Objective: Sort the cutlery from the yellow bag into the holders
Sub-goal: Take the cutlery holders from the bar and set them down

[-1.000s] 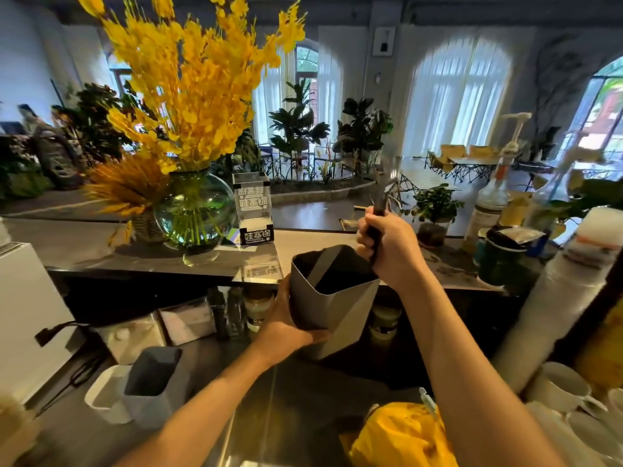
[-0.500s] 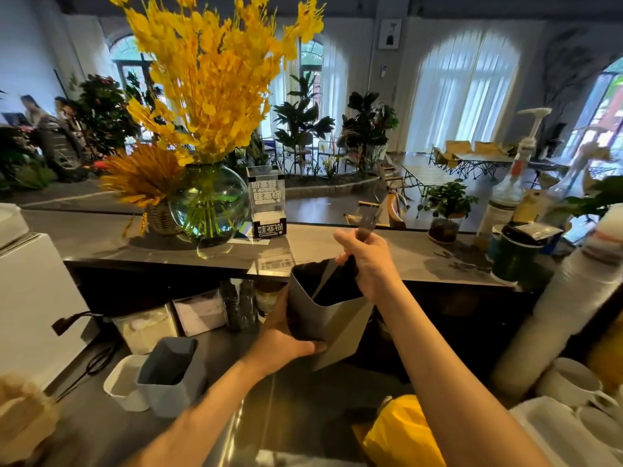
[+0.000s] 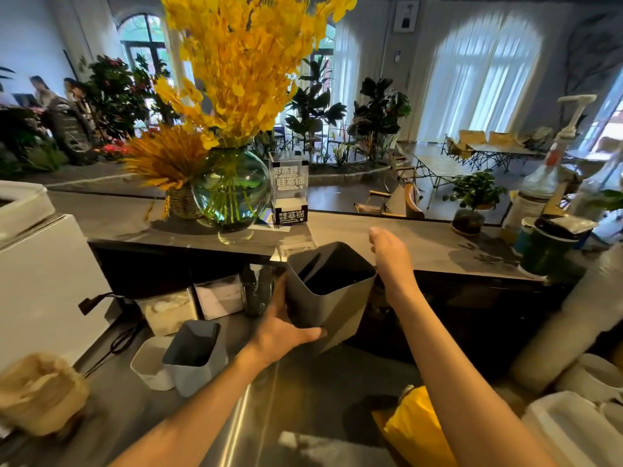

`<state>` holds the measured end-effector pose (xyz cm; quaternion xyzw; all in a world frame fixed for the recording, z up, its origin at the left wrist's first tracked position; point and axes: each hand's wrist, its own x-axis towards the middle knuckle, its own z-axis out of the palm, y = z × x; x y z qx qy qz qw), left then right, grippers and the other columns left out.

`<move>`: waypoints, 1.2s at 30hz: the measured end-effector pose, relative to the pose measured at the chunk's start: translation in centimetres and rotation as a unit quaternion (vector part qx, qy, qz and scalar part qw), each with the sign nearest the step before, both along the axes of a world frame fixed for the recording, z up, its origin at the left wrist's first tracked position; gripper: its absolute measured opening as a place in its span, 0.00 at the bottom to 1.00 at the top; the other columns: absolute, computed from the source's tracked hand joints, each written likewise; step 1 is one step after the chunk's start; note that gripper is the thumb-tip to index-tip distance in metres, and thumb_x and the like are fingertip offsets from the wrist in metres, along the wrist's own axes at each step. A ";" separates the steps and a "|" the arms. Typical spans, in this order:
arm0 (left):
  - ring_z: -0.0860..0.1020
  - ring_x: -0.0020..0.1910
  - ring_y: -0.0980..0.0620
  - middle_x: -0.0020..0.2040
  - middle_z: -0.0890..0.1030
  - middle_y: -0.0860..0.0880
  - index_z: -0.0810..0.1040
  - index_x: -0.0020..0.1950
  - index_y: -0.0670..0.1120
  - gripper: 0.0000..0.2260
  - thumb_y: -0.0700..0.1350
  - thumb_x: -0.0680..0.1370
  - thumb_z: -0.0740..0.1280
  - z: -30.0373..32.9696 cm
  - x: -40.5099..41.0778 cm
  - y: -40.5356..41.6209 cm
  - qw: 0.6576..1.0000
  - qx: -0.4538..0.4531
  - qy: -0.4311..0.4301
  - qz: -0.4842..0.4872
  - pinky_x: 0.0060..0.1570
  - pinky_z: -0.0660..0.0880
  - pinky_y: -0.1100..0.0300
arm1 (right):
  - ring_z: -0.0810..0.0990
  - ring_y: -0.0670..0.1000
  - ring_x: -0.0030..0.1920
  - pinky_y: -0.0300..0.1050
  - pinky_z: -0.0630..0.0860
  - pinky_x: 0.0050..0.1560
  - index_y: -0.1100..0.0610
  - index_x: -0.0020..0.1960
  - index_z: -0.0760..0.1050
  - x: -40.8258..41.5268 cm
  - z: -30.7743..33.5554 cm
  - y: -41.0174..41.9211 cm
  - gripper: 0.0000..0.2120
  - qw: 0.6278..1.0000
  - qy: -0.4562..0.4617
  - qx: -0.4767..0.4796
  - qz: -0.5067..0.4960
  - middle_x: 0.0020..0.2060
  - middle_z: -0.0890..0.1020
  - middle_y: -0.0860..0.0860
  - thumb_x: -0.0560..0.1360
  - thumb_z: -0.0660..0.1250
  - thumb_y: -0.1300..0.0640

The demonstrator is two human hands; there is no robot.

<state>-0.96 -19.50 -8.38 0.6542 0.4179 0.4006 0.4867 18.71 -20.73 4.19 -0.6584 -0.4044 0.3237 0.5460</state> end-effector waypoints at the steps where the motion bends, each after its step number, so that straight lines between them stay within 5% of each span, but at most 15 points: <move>1: 0.65 0.75 0.54 0.72 0.65 0.60 0.51 0.72 0.70 0.55 0.51 0.57 0.84 -0.4 -0.6 0.1 1.000 -0.002 0.003 0.019 0.72 0.67 0.52 | 0.75 0.55 0.62 0.52 0.72 0.63 0.56 0.69 0.72 -0.6 -0.7 0.2 0.18 0.998 0.035 -0.051 0.022 0.64 0.77 0.56 0.84 0.57 0.48; 5: 0.62 0.75 0.57 0.74 0.61 0.58 0.48 0.77 0.62 0.57 0.49 0.60 0.84 -2.0 -2.9 0.8 0.997 -0.013 0.053 0.051 0.73 0.65 0.56 | 0.77 0.55 0.50 0.57 0.78 0.58 0.51 0.61 0.73 -3.2 -4.3 0.6 0.15 0.981 0.050 -0.162 0.095 0.52 0.78 0.53 0.83 0.57 0.43; 9: 0.76 0.65 0.46 0.64 0.78 0.43 0.66 0.76 0.42 0.40 0.47 0.68 0.81 -4.0 -5.8 1.6 0.982 -0.086 0.149 0.072 0.56 0.77 0.58 | 0.80 0.55 0.52 0.54 0.84 0.42 0.52 0.69 0.74 -5.4 -8.4 1.8 0.17 0.987 0.026 -0.120 0.106 0.57 0.79 0.53 0.85 0.56 0.49; 12: 0.74 0.63 0.54 0.64 0.76 0.53 0.65 0.76 0.45 0.35 0.43 0.73 0.77 -6.2 -8.0 2.3 0.983 -0.091 0.142 0.074 0.52 0.75 0.70 | 0.80 0.56 0.54 0.62 0.83 0.51 0.54 0.65 0.77 -8.3 -12.5 2.8 0.15 0.991 0.033 -0.117 0.052 0.54 0.80 0.54 0.85 0.56 0.51; 16: 0.78 0.59 0.50 0.63 0.79 0.48 0.71 0.70 0.45 0.23 0.51 0.78 0.70 -9.3 -10.5 2.9 0.967 -0.188 0.130 0.115 0.62 0.75 0.51 | 0.78 0.60 0.63 0.61 0.78 0.60 0.57 0.72 0.73 -12.3 -18.7 3.7 0.19 0.989 0.028 -0.146 0.005 0.63 0.79 0.57 0.85 0.55 0.51; 19: 0.78 0.51 0.50 0.53 0.78 0.47 0.73 0.59 0.48 0.06 0.47 0.84 0.60 -10.8 -12.3 3.1 0.949 -0.276 0.036 0.145 0.55 0.75 0.51 | 0.75 0.60 0.67 0.52 0.74 0.63 0.59 0.74 0.71 -14.8 -22.2 4.0 0.20 0.985 0.027 -0.171 -0.008 0.66 0.78 0.58 0.86 0.54 0.54; 25: 0.73 0.67 0.47 0.66 0.76 0.48 0.76 0.67 0.51 0.24 0.64 0.77 0.62 -12.9 -14.6 4.6 0.950 -0.263 0.013 0.166 0.70 0.69 0.45 | 0.79 0.61 0.61 0.61 0.78 0.61 0.56 0.72 0.73 -18.3 -27.7 5.7 0.18 0.971 0.082 -0.218 -0.047 0.62 0.80 0.58 0.84 0.57 0.55; 28: 0.75 0.62 0.52 0.60 0.78 0.51 0.77 0.67 0.45 0.18 0.54 0.84 0.59 -12.9 -14.9 4.9 0.965 -0.191 0.070 0.163 0.62 0.70 0.61 | 0.81 0.60 0.55 0.63 0.80 0.57 0.56 0.70 0.75 -19.4 -28.8 5.9 0.16 0.960 0.132 -0.237 -0.063 0.58 0.81 0.56 0.84 0.57 0.57; 33: 0.77 0.60 0.48 0.60 0.81 0.46 0.79 0.64 0.43 0.15 0.45 0.85 0.56 -13.5 -16.4 5.6 0.961 -0.061 0.163 0.217 0.61 0.69 0.63 | 0.79 0.59 0.62 0.60 0.78 0.62 0.56 0.73 0.72 -20.4 -30.1 6.1 0.19 0.956 0.136 -0.252 -0.067 0.65 0.79 0.57 0.83 0.61 0.57; 36: 0.75 0.64 0.48 0.63 0.79 0.46 0.77 0.67 0.44 0.16 0.48 0.85 0.56 -13.6 -17.1 6.3 0.960 -0.097 0.148 0.215 0.68 0.67 0.55 | 0.79 0.58 0.63 0.59 0.78 0.62 0.55 0.74 0.70 -20.8 -30.3 6.4 0.20 0.953 0.163 -0.249 -0.058 0.65 0.78 0.55 0.83 0.62 0.56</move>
